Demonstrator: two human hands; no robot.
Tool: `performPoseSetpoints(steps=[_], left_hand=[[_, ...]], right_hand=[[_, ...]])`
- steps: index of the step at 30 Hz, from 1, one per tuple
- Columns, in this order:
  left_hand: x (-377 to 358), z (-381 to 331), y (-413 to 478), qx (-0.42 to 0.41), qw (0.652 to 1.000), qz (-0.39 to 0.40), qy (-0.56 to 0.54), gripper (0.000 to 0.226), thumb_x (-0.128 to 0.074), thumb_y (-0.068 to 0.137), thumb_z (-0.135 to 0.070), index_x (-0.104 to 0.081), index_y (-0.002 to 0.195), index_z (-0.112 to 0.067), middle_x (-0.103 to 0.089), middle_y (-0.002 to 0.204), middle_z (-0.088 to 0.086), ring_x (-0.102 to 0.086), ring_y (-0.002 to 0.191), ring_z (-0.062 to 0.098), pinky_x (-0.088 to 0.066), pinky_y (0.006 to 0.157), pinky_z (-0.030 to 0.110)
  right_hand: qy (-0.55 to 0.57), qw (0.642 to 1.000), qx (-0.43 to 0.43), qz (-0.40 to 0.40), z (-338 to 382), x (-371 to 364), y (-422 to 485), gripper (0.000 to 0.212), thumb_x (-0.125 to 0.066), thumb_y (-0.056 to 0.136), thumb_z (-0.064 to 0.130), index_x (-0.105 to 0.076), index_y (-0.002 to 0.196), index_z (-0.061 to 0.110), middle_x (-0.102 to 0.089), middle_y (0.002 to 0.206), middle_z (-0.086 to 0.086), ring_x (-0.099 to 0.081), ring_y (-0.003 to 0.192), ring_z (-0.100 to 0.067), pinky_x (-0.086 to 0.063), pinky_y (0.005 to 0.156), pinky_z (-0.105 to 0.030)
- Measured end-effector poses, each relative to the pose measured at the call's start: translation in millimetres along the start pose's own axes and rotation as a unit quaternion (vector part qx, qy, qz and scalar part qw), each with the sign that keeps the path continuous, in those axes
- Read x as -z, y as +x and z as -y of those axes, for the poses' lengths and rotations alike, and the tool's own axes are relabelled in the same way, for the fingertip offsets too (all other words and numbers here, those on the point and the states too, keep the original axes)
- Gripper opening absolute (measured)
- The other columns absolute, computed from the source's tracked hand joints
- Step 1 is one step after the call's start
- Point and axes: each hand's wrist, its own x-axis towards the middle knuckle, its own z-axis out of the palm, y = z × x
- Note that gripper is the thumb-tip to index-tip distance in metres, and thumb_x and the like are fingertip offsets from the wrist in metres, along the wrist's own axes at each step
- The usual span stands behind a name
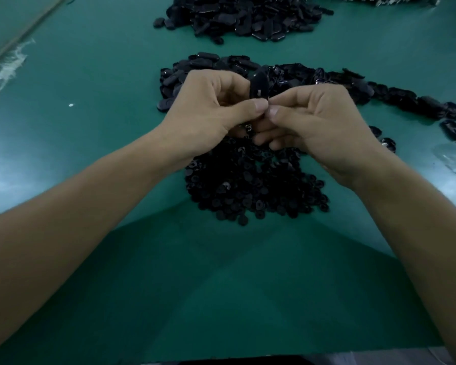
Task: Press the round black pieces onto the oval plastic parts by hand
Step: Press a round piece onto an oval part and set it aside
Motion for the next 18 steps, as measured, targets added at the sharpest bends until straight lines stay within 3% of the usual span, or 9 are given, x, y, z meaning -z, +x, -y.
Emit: performPoseSetpoints(steps=[6, 10, 15, 18], left_hand=[[-1.4, 5.1, 1.4, 0.013, 1.000, -0.015, 0.005, 0.014, -0.065, 0.097, -0.010, -0.067, 0.084, -0.015, -0.074, 0.077, 0.003, -0.073, 0.071, 0.014, -0.059, 0.065, 0.025], [1.5, 5.5, 3.6, -0.001, 0.999, -0.047, 0.024, 0.014, -0.058, 0.101, -0.011, -0.070, 0.098, -0.017, -0.068, 0.081, 0.000, -0.068, 0.069, 0.007, -0.058, 0.063, 0.022], [1.0, 7.6, 3.3, -0.019, 0.997, -0.042, 0.055, 0.032, -0.055, 0.101, -0.006, -0.068, 0.118, -0.030, -0.068, 0.089, -0.008, -0.067, 0.079, 0.005, -0.061, 0.071, 0.025], [1.3, 8.2, 4.0, -0.017, 0.996, -0.059, 0.058, 0.028, -0.065, 0.095, -0.005, -0.065, 0.121, -0.016, -0.069, 0.087, -0.005, -0.072, 0.078, 0.010, -0.061, 0.069, 0.025]], right_hand=[[-0.252, 0.962, 0.085, -0.063, -4.1, 13.4, 1.0, 0.007, -0.073, 0.089, 0.021, -0.077, 0.085, 0.023, -0.070, 0.063, 0.011, -0.065, 0.059, 0.002, -0.045, 0.058, -0.008], [-0.323, 0.944, 0.069, 0.028, -2.2, 19.4, -0.8, 0.006, -0.082, 0.081, 0.026, -0.077, 0.082, 0.026, -0.066, 0.060, 0.021, -0.059, 0.057, 0.008, -0.042, 0.057, -0.006], [-0.411, 0.906, 0.060, 0.078, -2.7, 8.5, -0.3, 0.010, -0.081, 0.081, 0.035, -0.075, 0.086, 0.028, -0.064, 0.070, 0.014, -0.057, 0.064, 0.010, -0.040, 0.060, -0.004], [-0.412, 0.907, 0.053, 0.075, -3.2, 2.5, -0.9, 0.004, -0.078, 0.084, 0.027, -0.075, 0.082, 0.025, -0.064, 0.069, 0.016, -0.057, 0.065, 0.014, -0.040, 0.059, -0.002]])
